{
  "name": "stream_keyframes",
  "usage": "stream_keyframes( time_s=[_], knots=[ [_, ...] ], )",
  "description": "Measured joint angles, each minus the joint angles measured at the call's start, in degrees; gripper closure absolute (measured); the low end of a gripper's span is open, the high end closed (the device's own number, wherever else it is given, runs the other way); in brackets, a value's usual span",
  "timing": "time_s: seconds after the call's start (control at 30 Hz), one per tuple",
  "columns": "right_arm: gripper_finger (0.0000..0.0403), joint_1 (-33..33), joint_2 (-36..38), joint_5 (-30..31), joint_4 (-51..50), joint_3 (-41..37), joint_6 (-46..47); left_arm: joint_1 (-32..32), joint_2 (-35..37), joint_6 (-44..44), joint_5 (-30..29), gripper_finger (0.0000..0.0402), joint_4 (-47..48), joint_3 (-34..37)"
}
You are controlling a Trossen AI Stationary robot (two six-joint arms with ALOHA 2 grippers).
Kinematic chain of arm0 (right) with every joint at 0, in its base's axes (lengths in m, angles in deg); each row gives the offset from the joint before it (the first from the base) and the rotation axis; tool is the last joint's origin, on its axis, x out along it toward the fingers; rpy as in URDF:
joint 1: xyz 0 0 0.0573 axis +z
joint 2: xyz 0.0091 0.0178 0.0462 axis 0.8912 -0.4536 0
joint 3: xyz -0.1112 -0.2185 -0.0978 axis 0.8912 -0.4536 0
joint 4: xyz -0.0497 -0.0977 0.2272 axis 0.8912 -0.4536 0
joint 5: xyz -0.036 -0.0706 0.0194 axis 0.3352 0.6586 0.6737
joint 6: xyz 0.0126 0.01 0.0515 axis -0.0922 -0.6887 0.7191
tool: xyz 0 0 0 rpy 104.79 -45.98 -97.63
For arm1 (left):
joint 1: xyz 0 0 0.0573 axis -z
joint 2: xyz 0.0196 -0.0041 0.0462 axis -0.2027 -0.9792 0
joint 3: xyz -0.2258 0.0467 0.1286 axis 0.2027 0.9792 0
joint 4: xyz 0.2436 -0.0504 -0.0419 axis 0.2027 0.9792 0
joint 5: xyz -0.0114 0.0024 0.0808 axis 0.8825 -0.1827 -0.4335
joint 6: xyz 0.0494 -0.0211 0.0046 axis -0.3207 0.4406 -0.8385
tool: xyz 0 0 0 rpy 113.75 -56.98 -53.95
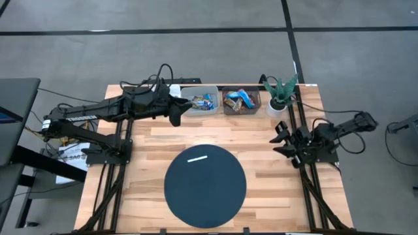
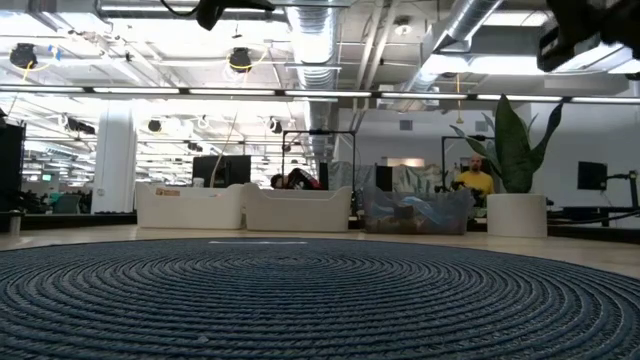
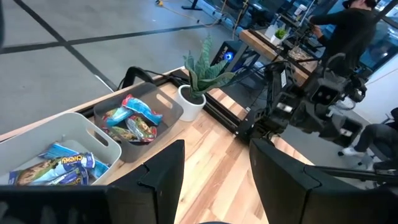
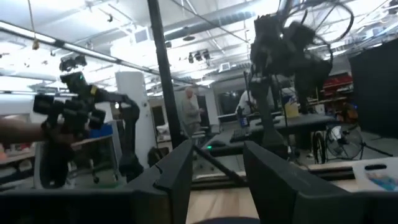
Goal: Pick and place Granola Bars by type
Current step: Return to Home Position
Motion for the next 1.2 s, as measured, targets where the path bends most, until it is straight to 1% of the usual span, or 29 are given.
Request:
stream_keyframes(
  time_s=[0.13, 0.3, 0.4, 0.47, 0.53, 0.63, 0.8, 0.93, 1.0, 1.03, 1.13, 1.17, 1.2],
  knots=[
    [0.0270, 0.87, -0.03, 0.00, 5.22, -3.89, -0.60, 0.00, 0.00, 0.21, 0.01, 0.0228, -0.03, 0.00],
    [0.0270, 0.98, 0.00, 0.04, 2.57, -3.86, -1.96, 0.07, 0.00, 1.03, 0.01, 0.0228, -0.10, 0.00],
    [0.0270, 0.54, -0.02, 0.48, -1.51, -3.86, 0.65, 0.07, 0.00, 1.96, 0.55, 0.0228, 0.42, 0.00],
    [0.0271, 0.07, 0.00, 0.48, -4.06, -3.89, 2.54, 0.04, 0.00, 1.98, 2.71, 0.0228, 0.93, 0.02],
    [0.0271, -0.39, -0.02, 0.48, -6.24, -3.89, 4.34, 0.07, 0.00, 1.97, 6.20, 0.0228, 0.80, 0.01],
    [0.0271, -1.11, -0.02, 0.88, -7.47, -3.89, 5.95, 0.07, 0.00, 0.87, 10.50, 0.0228, 0.26, 0.00],
    [0.0271, -1.49, -0.02, 0.94, -8.97, -3.91, 5.96, 0.07, 0.00, -1.01, 13.67, 0.0228, 0.25, 0.00],
    [0.0271, -1.49, -0.02, 0.81, -13.71, -3.91, 1.86, 0.07, 0.00, -3.65, 14.62, 0.0228, 0.36, 0.02],
    [0.0271, -1.38, -0.02, -0.54, -18.20, -3.91, -0.52, 0.07, 0.00, -4.73, 14.62, 0.0228, 0.76, 0.00],
    [0.0271, -1.22, -0.02, -1.50, -20.46, -3.91, -1.53, 0.07, 0.01, -4.52, 14.62, 0.0228, 0.89, 0.00],
    [0.0271, -0.75, -0.14, -4.94, -25.21, -3.91, -3.62, 0.12, 0.02, 1.96, 16.04, 0.0228, 0.75, 0.01],
    [0.0271, -0.64, -0.47, -6.45, -25.44, -3.88, -5.20, 0.51, 0.02, 2.51, 17.18, 0.0228, 0.56, 0.00],
    [0.0271, -0.46, -0.68, -7.36, -25.53, -3.82, -6.87, 1.16, 0.02, 1.08, 18.68, 0.0228, 0.25, 0.02]
  ],
)
